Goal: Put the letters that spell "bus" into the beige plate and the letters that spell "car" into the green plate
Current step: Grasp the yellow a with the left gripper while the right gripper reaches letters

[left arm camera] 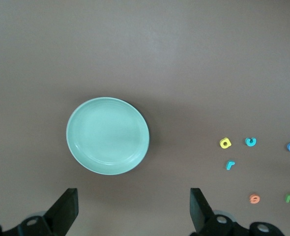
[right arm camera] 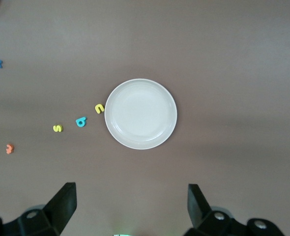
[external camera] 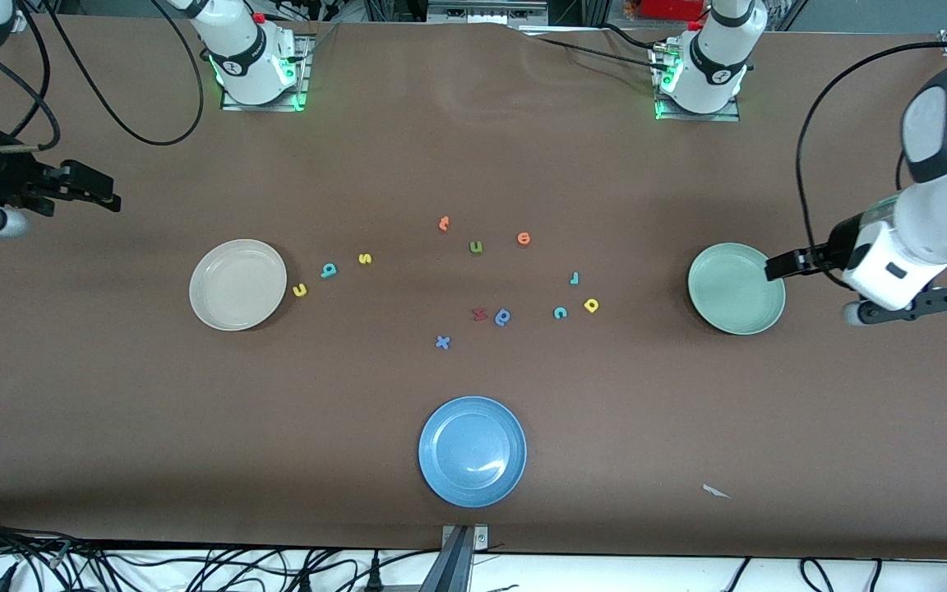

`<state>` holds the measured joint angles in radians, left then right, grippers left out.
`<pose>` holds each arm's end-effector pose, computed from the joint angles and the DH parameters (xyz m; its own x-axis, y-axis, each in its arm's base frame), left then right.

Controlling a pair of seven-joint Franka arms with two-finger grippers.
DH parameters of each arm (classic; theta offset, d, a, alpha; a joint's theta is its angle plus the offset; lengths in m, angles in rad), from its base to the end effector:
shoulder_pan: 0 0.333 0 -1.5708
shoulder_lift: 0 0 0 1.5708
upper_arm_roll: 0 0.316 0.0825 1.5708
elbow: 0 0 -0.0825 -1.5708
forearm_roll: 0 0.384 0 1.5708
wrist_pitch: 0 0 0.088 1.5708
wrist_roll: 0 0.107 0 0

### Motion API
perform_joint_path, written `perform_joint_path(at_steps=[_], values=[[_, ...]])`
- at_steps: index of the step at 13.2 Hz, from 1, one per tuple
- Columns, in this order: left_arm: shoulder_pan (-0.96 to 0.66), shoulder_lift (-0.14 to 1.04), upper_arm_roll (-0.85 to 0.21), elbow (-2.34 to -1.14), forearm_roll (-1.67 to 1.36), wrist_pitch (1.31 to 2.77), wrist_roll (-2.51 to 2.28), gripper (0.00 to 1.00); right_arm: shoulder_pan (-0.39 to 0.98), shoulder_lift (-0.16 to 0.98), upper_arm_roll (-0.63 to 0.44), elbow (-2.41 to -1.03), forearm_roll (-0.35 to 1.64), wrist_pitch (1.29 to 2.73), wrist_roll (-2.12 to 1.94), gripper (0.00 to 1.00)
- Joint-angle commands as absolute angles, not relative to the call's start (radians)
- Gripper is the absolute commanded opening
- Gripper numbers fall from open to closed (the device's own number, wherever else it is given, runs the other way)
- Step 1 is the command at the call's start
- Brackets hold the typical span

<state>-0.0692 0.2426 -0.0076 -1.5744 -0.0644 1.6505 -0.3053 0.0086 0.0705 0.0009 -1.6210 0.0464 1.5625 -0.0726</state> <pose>0.6153 -0.0534 0.4865 0.9564 0.2320 -0.1775 0.2378 -0.9713 0.0114 0.5691 0.0104 0.5607 0.9887 0.0822 -0.1249 0.0758 -0.9956 -0.0553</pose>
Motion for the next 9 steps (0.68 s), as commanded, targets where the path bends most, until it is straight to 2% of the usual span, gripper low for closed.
perform_joint_path(at_steps=[1,6,9], values=[[-0.119,0.256,-0.003,-1.583,-0.09,1.692,-0.432,1.0,0.069,0.118,0.012,-1.624,0.009,1.559,-0.078,1.0],[-0.187,0.27,-0.028,-1.724,-0.123,1.916,-0.647,1.0,0.069,0.132,0.023,-1.634,0.021,1.615,-0.1,1.0],[-0.187,0.314,-0.081,-1.795,-0.123,2.044,-0.786,1.0,0.071,0.159,0.05,-1.637,0.076,1.663,-0.109,1.0]])
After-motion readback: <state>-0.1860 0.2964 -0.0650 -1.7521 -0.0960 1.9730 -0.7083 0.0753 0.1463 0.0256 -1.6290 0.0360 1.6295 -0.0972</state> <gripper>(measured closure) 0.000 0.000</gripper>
